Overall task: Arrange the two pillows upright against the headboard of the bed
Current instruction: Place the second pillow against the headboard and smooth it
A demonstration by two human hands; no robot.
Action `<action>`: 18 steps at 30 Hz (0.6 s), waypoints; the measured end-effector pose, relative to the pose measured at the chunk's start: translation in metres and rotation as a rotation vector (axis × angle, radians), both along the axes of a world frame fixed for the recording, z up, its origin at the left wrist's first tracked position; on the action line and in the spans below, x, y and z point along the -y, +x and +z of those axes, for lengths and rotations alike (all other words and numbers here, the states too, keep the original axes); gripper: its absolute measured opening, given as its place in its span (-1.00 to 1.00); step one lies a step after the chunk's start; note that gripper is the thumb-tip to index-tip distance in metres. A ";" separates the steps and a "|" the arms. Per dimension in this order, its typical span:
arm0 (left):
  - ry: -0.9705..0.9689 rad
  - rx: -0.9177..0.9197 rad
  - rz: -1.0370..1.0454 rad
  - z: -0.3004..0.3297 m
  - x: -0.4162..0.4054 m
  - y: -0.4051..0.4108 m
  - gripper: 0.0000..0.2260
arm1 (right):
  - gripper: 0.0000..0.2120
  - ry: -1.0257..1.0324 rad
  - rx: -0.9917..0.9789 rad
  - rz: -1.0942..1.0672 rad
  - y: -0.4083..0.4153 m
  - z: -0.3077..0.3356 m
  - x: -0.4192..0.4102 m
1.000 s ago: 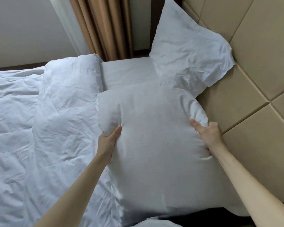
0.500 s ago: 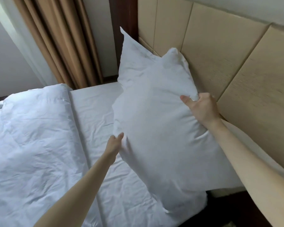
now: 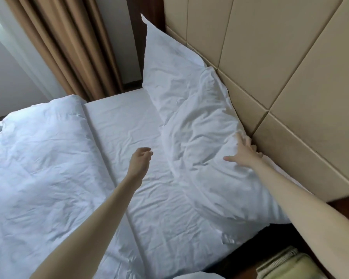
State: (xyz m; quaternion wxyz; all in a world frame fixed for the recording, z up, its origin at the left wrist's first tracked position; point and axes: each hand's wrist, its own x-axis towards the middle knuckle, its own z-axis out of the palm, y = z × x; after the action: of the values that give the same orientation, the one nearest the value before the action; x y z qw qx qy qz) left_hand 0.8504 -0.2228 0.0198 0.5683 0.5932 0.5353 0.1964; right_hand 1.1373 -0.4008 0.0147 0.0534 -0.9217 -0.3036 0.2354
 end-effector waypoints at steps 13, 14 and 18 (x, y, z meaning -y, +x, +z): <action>-0.039 0.041 -0.164 -0.006 -0.004 -0.014 -0.79 | -0.02 -0.078 -0.487 -0.189 -0.006 -0.030 0.027; -0.039 0.040 -0.181 -0.006 -0.004 -0.012 -0.78 | -0.13 -0.038 -0.490 -0.163 -0.011 -0.028 0.024; -0.016 0.052 -0.200 -0.007 -0.004 -0.006 -0.76 | -0.47 0.231 -0.324 -0.195 -0.008 0.003 0.008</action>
State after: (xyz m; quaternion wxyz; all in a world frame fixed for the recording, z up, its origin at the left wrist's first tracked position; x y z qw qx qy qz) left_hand 0.8448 -0.2190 0.0123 0.6037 0.6336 0.4601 0.1497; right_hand 1.1292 -0.4089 0.0179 0.2292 -0.8846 -0.2253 0.3379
